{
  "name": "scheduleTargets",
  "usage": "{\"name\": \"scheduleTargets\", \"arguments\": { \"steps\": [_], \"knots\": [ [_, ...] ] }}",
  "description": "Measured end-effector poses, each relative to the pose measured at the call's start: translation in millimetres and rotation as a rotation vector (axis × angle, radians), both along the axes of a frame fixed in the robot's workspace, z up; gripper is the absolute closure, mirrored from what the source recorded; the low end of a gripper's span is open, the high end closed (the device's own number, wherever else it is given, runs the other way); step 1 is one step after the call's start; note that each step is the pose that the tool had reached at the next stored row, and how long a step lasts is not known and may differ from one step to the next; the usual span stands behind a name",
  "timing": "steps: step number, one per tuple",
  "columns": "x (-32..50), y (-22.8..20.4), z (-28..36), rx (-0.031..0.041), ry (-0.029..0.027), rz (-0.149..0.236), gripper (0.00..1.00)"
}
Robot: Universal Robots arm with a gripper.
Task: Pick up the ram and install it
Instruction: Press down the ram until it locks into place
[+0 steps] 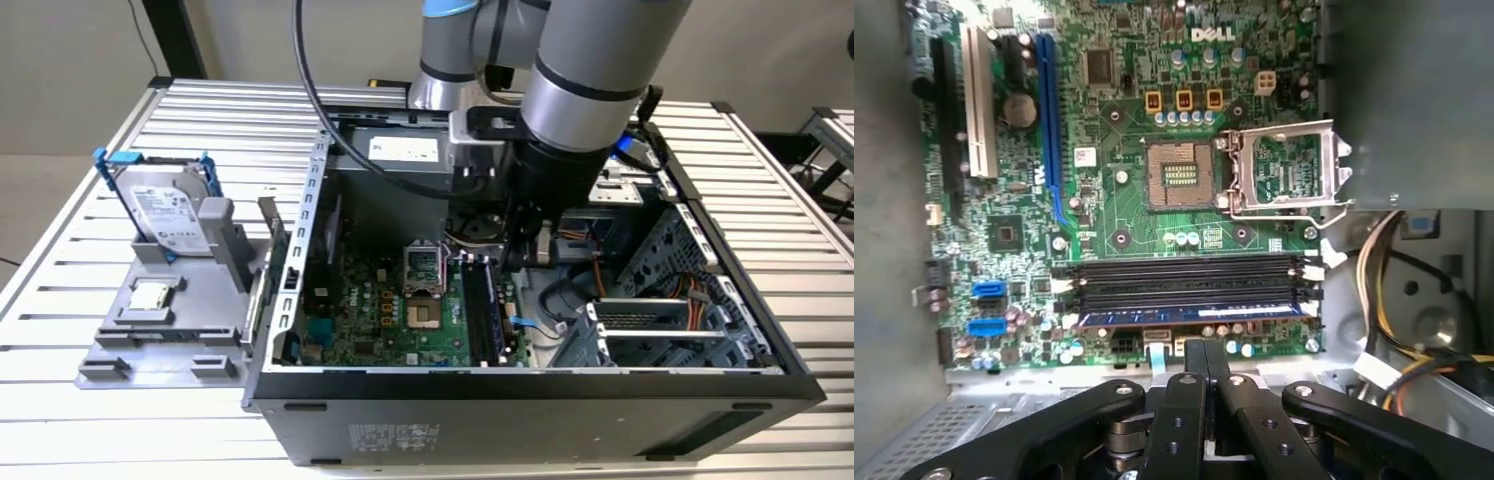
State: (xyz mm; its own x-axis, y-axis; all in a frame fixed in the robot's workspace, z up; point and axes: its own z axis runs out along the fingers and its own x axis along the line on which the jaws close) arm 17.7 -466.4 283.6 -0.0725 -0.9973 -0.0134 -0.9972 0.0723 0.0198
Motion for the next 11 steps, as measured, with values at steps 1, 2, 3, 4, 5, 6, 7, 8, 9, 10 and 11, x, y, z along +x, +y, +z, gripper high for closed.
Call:
{"name": "scheduleTargets", "arguments": {
  "steps": [1,2,3,4,5,6,7,8,9,10,11],
  "knots": [
    [0.0,0.0,4.5,-0.0003,0.0001,0.000,1.00],
    [0.0,0.0,9.0,-0.0001,0.0000,0.000,1.00],
    [0.0,0.0,13.1,-0.0001,0.0000,0.000,1.00],
    [0.0,0.0,15.1,-0.0003,0.0000,0.000,1.00],
    [0.0,0.0,15.1,0.0000,0.0000,0.000,1.00],
    [0.0,0.0,15.1,0.0000,0.0000,0.000,1.00],
    [0.0,0.0,15.1,0.0001,-0.0001,0.000,1.00],
    [0.0,0.0,15.1,0.0001,0.0000,0.000,1.00],
    [0.0,0.0,15.2,0.0000,0.0000,0.000,1.00],
    [0.0,0.0,15.2,-0.0001,0.0000,0.000,1.00],
    [0.0,0.0,15.3,-0.0001,0.0000,0.000,1.00]
  ]
}}
